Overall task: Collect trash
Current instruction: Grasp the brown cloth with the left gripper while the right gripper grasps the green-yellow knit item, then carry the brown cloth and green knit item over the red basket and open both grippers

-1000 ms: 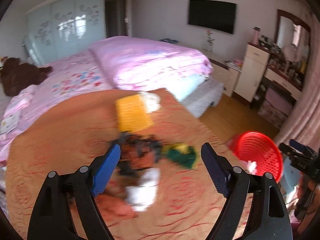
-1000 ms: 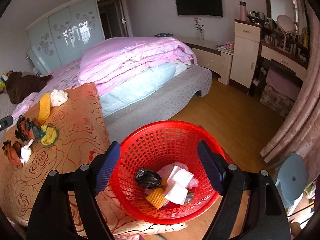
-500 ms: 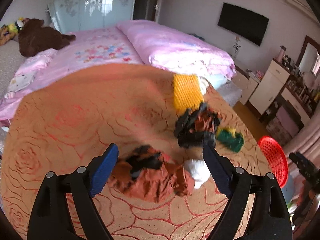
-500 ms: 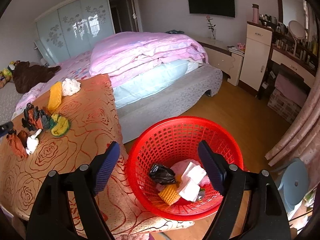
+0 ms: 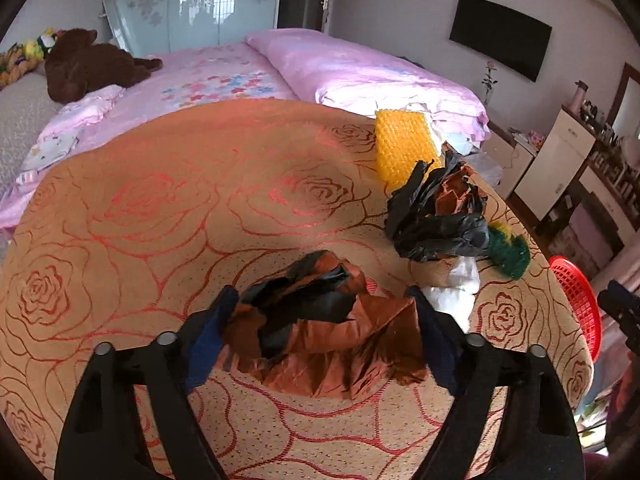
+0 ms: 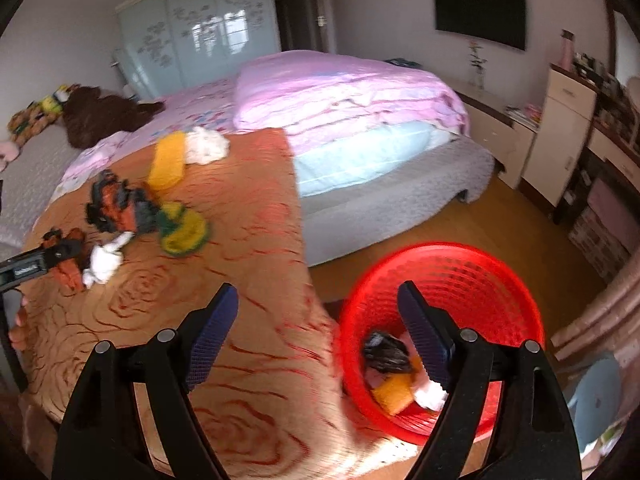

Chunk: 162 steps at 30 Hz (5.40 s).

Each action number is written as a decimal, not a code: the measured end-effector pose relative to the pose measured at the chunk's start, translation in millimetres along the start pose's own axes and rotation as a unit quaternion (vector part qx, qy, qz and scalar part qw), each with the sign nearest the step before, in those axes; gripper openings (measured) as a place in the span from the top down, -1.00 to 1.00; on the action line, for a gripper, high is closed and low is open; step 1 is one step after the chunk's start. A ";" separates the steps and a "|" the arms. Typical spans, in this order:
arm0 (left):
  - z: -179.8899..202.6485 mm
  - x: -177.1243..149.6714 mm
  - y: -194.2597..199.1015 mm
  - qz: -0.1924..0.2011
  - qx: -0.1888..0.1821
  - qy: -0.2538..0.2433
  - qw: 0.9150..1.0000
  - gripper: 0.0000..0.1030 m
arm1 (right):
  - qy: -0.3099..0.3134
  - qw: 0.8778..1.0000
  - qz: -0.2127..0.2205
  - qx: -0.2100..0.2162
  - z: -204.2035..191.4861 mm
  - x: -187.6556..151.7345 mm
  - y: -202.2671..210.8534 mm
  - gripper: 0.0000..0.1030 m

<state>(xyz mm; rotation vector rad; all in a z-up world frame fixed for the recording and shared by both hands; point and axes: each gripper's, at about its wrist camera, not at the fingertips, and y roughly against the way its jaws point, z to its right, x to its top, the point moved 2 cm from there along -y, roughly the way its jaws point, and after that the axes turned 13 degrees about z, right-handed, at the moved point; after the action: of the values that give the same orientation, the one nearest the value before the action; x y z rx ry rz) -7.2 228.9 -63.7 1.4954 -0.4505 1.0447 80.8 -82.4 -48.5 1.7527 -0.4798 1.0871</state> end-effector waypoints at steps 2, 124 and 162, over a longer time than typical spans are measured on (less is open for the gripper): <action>-2.2 0.6 2.4 0.004 0.002 0.004 1.000 -0.29 | 0.007 1.000 0.002 0.013 -12.3 6.2 -3.2 -0.54; 322.4 -17.6 -30.0 -0.005 -0.259 -0.228 0.939 0.10 | -0.134 0.980 0.032 -0.144 154.1 0.4 38.3 0.16; 306.6 -31.2 -24.1 -0.006 -0.257 -0.225 0.940 -0.50 | -0.141 0.977 0.033 -0.158 152.9 -6.2 38.1 -0.27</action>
<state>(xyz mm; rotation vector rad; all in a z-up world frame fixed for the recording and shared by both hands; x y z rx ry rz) 102.1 -60.1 -72.4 1.2455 -0.9574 0.5040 119.1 -235.3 -51.8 1.6199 -0.8443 0.7583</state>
